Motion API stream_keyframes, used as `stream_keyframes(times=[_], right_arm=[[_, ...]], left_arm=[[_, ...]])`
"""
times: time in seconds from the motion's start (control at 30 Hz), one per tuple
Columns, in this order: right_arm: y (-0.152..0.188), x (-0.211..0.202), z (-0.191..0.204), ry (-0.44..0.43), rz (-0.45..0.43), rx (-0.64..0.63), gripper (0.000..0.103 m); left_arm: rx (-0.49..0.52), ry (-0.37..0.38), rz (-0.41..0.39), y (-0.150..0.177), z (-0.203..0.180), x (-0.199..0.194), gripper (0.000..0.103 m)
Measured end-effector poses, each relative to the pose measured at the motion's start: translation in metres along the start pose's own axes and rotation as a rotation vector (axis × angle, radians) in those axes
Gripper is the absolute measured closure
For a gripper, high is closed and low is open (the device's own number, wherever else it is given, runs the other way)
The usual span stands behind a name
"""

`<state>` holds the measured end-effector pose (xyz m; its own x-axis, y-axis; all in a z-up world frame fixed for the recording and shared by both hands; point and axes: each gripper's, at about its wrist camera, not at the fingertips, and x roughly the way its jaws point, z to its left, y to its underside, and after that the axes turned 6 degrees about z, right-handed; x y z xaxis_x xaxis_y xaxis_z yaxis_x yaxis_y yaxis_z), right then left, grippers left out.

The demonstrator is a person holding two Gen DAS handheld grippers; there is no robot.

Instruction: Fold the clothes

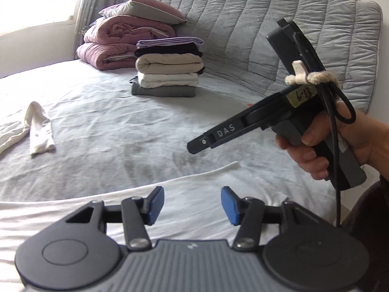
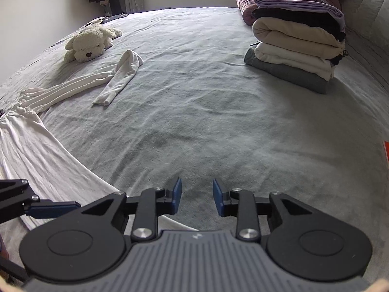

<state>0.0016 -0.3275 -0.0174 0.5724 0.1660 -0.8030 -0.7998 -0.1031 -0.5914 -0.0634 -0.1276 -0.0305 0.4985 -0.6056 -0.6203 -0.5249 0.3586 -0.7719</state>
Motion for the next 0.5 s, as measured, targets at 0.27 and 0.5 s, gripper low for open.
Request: stream_keyframes(times=[0.27, 0.5], right_arm=[[-0.029, 0.022, 0.033, -0.079, 0.007, 0.021, 0.068], [-0.059, 0.042, 0.068, -0.123, 0.002, 0.007, 0.068]], left_arm=[[-0.035, -0.123, 0.000, 0.000, 0.077, -0.030, 0.044], [-0.099, -0.261, -0.021, 0.003, 0.155, -0.057, 0.043]])
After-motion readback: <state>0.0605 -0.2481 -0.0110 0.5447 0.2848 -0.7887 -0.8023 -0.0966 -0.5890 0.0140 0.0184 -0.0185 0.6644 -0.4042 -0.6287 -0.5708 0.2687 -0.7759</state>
